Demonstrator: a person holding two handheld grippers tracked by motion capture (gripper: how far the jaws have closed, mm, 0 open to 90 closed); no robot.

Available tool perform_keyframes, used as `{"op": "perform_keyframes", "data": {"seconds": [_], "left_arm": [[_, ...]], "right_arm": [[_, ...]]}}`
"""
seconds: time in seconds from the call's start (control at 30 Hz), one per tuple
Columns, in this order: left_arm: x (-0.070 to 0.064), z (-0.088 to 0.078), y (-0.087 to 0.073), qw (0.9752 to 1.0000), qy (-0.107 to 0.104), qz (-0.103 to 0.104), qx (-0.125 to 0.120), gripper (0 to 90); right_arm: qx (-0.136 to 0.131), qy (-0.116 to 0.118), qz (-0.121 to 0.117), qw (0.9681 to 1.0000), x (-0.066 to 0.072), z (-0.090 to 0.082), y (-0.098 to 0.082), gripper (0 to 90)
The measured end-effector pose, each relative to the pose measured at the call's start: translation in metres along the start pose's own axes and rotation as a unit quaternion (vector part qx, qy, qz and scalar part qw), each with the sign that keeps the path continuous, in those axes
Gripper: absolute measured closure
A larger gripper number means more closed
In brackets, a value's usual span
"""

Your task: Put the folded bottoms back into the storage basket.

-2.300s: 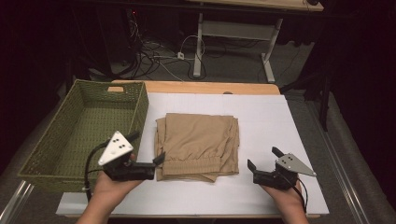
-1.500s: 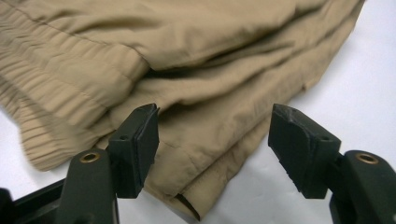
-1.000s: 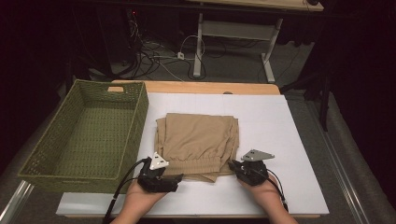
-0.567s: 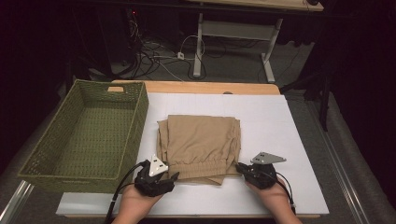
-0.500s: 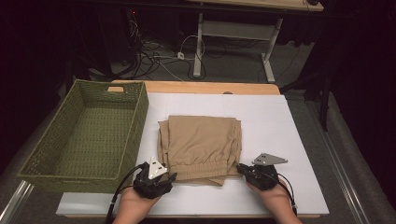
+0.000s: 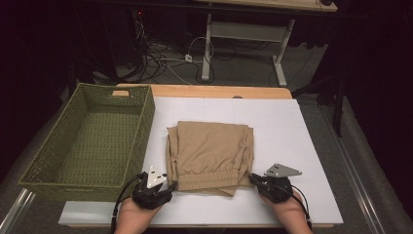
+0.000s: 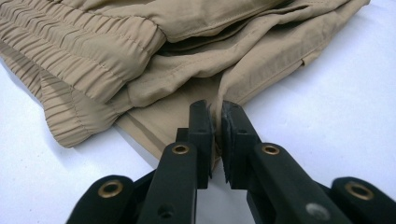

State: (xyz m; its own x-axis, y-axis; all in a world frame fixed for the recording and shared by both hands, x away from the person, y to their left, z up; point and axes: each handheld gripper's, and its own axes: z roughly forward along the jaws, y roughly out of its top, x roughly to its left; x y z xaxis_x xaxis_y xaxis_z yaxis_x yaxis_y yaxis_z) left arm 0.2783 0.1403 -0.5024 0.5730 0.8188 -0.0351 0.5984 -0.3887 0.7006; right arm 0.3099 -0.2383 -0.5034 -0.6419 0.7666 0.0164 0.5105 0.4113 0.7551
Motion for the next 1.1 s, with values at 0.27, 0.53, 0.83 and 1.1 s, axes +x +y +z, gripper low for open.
{"op": "perform_keyframes", "data": {"seconds": [0.27,0.53,0.83,1.1], "left_arm": [[0.003,0.013,0.001,0.9990,-0.035,-0.024,0.011,77.3],[-0.002,-0.004,0.005,0.9992,-0.021,-0.006,0.035,86.6],[-0.011,-0.026,-0.007,0.9986,-0.045,-0.005,0.026,67.2],[-0.009,-0.036,0.028,0.9945,-0.047,0.003,-0.093,24.8]], "right_arm": [[0.007,-0.008,0.002,0.9999,0.004,0.004,-0.002,84.9],[0.017,0.004,0.003,0.9998,0.011,-0.005,0.003,85.1],[0.016,0.026,-0.008,0.9995,0.030,-0.023,-0.018,64.6],[-0.099,-0.017,0.018,0.9948,-0.003,-0.039,0.008,20.9]]}}
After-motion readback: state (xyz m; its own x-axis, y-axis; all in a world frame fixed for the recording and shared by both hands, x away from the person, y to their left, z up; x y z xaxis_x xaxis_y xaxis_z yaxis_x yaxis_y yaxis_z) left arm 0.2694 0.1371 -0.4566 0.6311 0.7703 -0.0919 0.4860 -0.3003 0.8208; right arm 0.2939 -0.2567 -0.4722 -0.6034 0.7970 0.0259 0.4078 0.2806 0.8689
